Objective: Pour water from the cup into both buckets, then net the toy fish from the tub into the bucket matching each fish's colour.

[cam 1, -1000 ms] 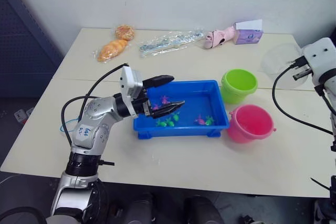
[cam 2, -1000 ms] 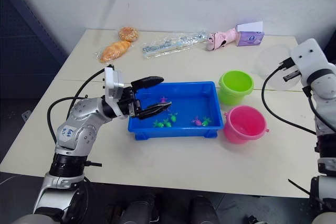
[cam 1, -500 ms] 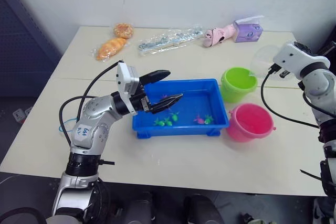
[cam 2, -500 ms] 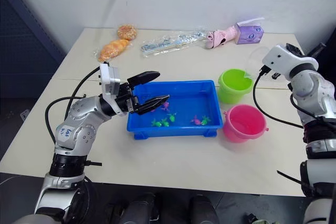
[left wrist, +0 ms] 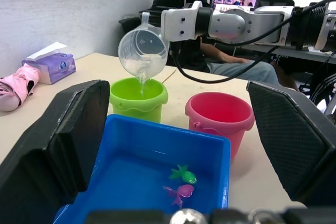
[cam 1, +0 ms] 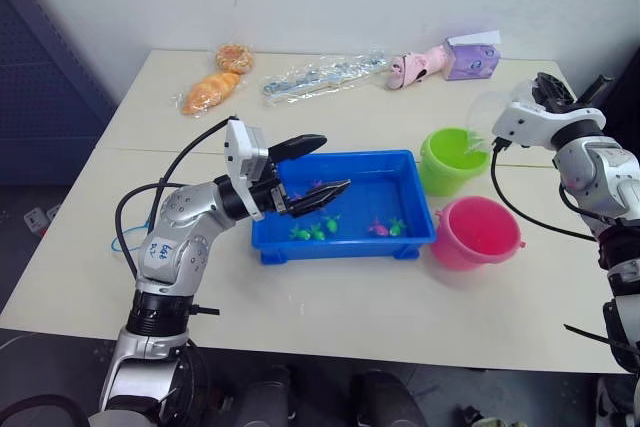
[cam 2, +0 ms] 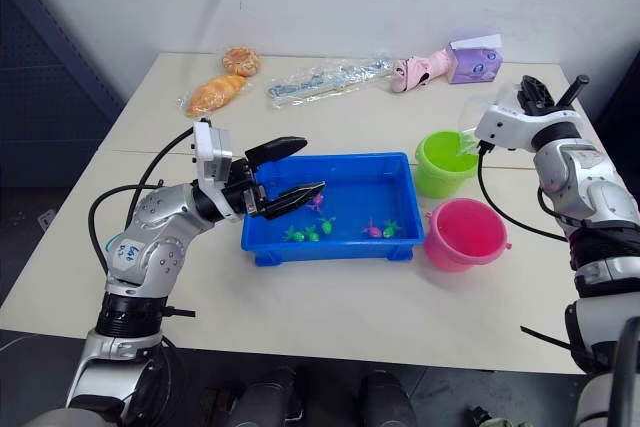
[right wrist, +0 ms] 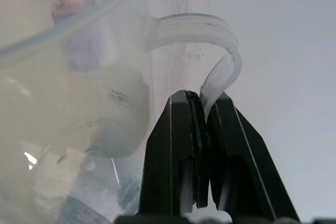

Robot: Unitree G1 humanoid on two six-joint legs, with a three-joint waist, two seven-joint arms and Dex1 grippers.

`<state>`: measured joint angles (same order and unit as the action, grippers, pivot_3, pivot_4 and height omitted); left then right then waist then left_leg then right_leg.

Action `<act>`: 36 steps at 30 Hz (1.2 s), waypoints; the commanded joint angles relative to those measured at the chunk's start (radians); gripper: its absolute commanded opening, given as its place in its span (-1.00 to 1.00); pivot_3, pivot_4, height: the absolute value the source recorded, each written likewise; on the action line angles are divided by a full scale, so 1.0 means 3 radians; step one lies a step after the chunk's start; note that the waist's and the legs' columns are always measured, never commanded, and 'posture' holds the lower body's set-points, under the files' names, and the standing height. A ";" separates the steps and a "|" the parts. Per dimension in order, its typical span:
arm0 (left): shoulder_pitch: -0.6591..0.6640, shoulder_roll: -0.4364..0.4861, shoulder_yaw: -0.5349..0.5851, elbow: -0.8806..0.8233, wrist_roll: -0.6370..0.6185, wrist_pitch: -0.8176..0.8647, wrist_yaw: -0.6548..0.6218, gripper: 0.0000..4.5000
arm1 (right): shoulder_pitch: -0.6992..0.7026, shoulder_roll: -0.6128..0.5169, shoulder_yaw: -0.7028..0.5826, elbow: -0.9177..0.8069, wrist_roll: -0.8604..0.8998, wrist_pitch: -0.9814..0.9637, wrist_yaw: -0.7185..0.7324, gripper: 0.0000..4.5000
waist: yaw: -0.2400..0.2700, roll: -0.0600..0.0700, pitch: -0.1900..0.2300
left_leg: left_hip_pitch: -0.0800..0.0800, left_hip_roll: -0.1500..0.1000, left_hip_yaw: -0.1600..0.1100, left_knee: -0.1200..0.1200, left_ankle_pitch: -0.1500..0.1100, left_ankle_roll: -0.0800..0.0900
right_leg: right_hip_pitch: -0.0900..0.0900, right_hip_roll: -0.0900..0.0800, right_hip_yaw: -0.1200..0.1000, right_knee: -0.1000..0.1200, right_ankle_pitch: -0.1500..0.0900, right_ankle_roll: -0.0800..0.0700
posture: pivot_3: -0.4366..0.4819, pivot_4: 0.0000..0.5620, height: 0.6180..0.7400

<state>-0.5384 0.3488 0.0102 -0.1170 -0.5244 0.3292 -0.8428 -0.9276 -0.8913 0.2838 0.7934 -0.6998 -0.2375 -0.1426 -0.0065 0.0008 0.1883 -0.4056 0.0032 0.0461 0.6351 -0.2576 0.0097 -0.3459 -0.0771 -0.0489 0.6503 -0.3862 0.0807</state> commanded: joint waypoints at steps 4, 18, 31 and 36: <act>0.0017 -0.0014 0.0008 -0.0180 -0.0047 -0.0020 0.0019 1.00 | -0.0132 -0.0033 0.0035 0.0014 -0.0178 -0.0120 -0.0308 -0.99 | 0.0003 0.0000 0.0000 | 0.0000 0.0000 0.0000 0.0000 0.0000 0.0000 | 0.0000 0.0000 0.0000 0.0002 0.0000 0.0000 | -0.05 -0.47 1.00; 0.0025 -0.0002 0.0018 -0.0212 -0.0045 -0.0011 0.0041 1.00 | -0.0109 -0.0052 0.0070 0.0063 -0.0370 -0.0210 -0.0598 -0.99 | -0.0003 0.0000 0.0000 | 0.0000 0.0000 0.0000 0.0001 0.0001 -0.0001 | -0.0001 0.0000 0.0000 0.0007 0.0000 0.0000 | -0.05 -0.47 1.00; 0.0022 -0.0013 0.0009 -0.0208 -0.0038 -0.0021 0.0052 1.00 | 0.0025 -0.0034 -0.0141 -0.0055 -0.0061 -0.0294 -0.0403 -0.99 | 0.0000 0.0000 0.0000 | 0.0000 -0.0001 0.0000 0.0002 0.0001 -0.0001 | -0.0001 0.0000 0.0000 0.0008 0.0000 0.0000 | -0.05 -0.47 1.00; 0.0044 -0.0010 0.0004 -0.0228 -0.0045 -0.0001 0.0061 1.00 | 0.0272 0.0032 -0.0499 -0.0252 0.0694 -0.0512 0.0174 -0.99 | 0.0001 0.0000 0.0000 | 0.0000 -0.0001 -0.0001 0.0003 0.0000 -0.0001 | 0.0001 0.0000 -0.0001 0.0008 0.0000 0.0000 | -0.05 -0.47 1.00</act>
<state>-0.5292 0.3479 0.0097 -0.1452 -0.5244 0.3293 -0.8291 -0.8510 -0.8798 0.1940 0.7683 -0.5761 -0.3733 -0.1309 -0.0062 0.0007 0.1883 -0.4055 0.0031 0.0459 0.6361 -0.2575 0.0096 -0.3455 -0.0770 -0.0493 0.6528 -0.3862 0.0808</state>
